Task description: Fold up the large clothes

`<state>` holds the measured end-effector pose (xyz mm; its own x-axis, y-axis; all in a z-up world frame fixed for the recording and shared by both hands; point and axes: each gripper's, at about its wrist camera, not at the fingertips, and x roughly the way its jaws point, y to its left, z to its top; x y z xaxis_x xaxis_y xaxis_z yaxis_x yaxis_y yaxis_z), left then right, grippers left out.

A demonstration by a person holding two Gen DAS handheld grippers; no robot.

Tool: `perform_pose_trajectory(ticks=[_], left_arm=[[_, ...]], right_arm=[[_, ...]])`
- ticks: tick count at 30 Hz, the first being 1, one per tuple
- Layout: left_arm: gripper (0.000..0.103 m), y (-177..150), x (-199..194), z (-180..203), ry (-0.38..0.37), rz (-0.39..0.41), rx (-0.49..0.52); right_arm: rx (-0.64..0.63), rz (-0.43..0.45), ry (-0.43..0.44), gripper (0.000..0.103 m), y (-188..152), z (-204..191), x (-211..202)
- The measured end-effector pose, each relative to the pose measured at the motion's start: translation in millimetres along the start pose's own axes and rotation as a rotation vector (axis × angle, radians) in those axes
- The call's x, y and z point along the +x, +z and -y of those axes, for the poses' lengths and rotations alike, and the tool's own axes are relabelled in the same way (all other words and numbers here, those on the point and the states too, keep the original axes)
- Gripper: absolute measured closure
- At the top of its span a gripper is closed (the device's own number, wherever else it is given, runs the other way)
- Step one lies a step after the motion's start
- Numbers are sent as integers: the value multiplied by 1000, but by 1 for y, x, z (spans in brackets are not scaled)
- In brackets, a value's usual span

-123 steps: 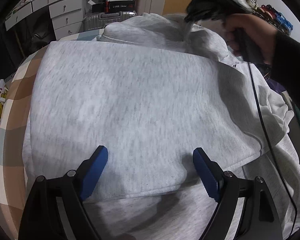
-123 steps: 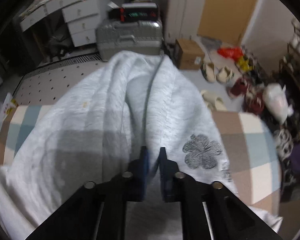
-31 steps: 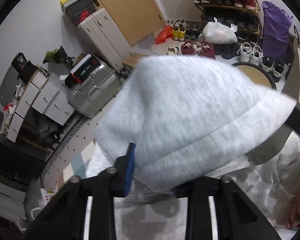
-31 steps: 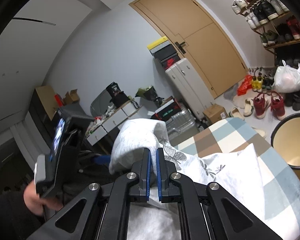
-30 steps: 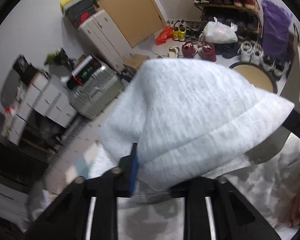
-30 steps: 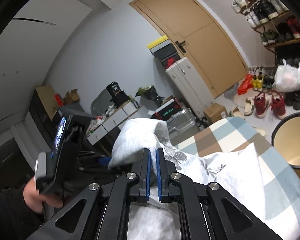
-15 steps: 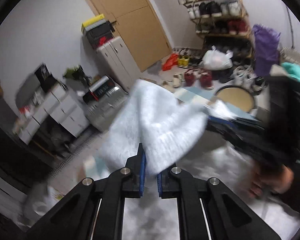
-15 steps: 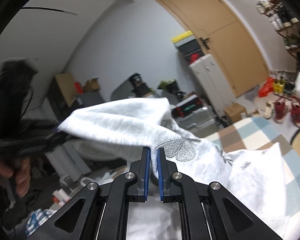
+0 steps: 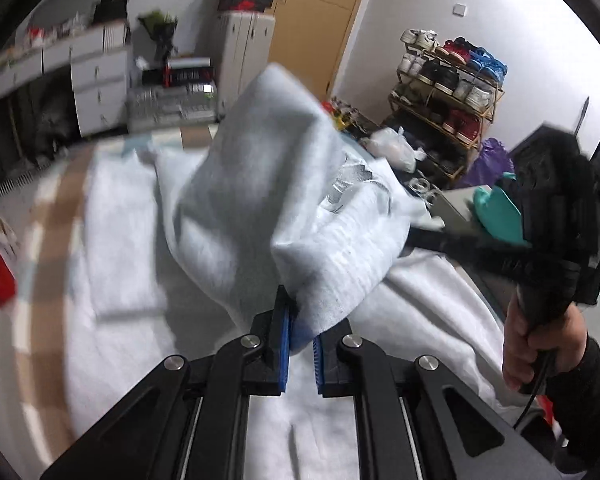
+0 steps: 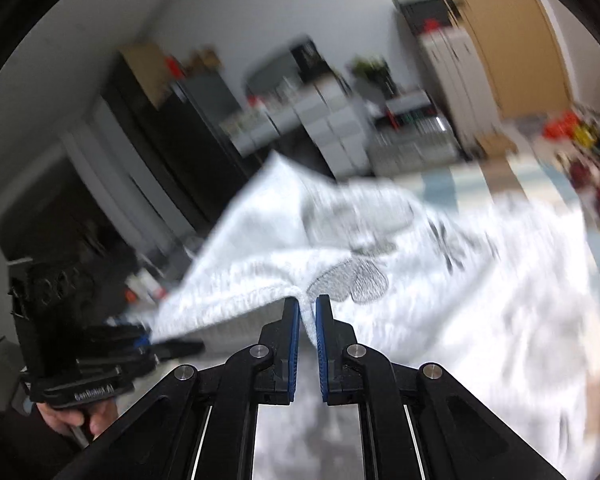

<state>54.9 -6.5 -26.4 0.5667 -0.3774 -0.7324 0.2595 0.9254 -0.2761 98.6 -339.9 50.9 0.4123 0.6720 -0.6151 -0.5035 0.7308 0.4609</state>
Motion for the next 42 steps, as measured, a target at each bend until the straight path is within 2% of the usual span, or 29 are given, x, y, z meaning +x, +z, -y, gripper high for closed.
perform_pose_trajectory(ticks=[3,4,5,6,7,9,10,12,14,16,18,20,21,23,25,26,27,29,30,32,35,37,39,41,42], left_arm=[[99,-14,5,-4,-40,-28,-50],[99,-15,8,-8,-58,-39,-69],[99,-17,10,-13,-77,-55,-97],[95,-20,6,-17,-124,-77,-108],[92,-23,10,-19,-132,-116,-117],[76,-26,8,-21,-152,-194,-138],[73,-28,2,-23,-191,-202,-147],[34,-32,-14,-25,-201,-188,-136],[24,-32,-36,-29,-210,-112,-130],[24,-26,-58,-32,-234,-35,-133],[24,-22,-69,-39,-228,6,-178],[24,-25,-73,-50,-211,13,-234],[24,-24,-73,-52,-190,15,-252],[24,-25,-72,-54,-157,7,-255],[24,-26,-67,-49,-129,-8,-247],[24,-31,-65,-49,-116,-10,-249],[24,-31,-64,-48,-104,-19,-246],[24,-44,-67,-54,-95,-21,-244],[24,-46,-69,-55,-93,-18,-246],[24,-46,-73,-57,-95,-4,-250],[24,-46,-74,-60,-74,15,-263],[24,-47,-73,-62,-75,16,-275],[24,-46,-70,-64,-75,17,-287],[24,-47,-68,-64,-72,13,-289],[24,-46,-65,-64,-68,10,-290]], right_arm=[[78,-148,-84,96,-36,6,18],[107,-193,-91,97,-42,9,24],[155,-273,-90,99,-54,15,35],[200,-316,-95,99,-65,20,42],[216,-321,-111,99,-73,22,45],[213,-319,-147,95,-81,22,44],[217,-301,-135,95,-83,20,38],[199,-250,-118,95,-79,13,20],[119,-150,-128,94,-67,-3,-9],[64,-40,-147,76,-47,-15,-32],[38,69,-177,25,-23,-25,-43],[-6,92,-179,21,0,-34,-34],[-33,65,-176,20,6,-42,-21],[-68,-48,-194,20,27,-56,25],[-80,-131,-214,22,35,-57,68],[-77,-163,-251,24,36,-55,85],[-70,-215,-306,45,34,-50,102],[-45,-324,-330,91,26,-40,125],[-57,-345,-367,92,26,-40,133],[-120,-275,-373,93,33,-55,118],[-99,-156,-218,95,27,-74,80],[32,-134,-137,96,7,-61,61],[229,-143,-72,97,-29,-23,57],[397,-177,-55,97,-64,16,67],[434,-197,-63,98,-79,27,73]])
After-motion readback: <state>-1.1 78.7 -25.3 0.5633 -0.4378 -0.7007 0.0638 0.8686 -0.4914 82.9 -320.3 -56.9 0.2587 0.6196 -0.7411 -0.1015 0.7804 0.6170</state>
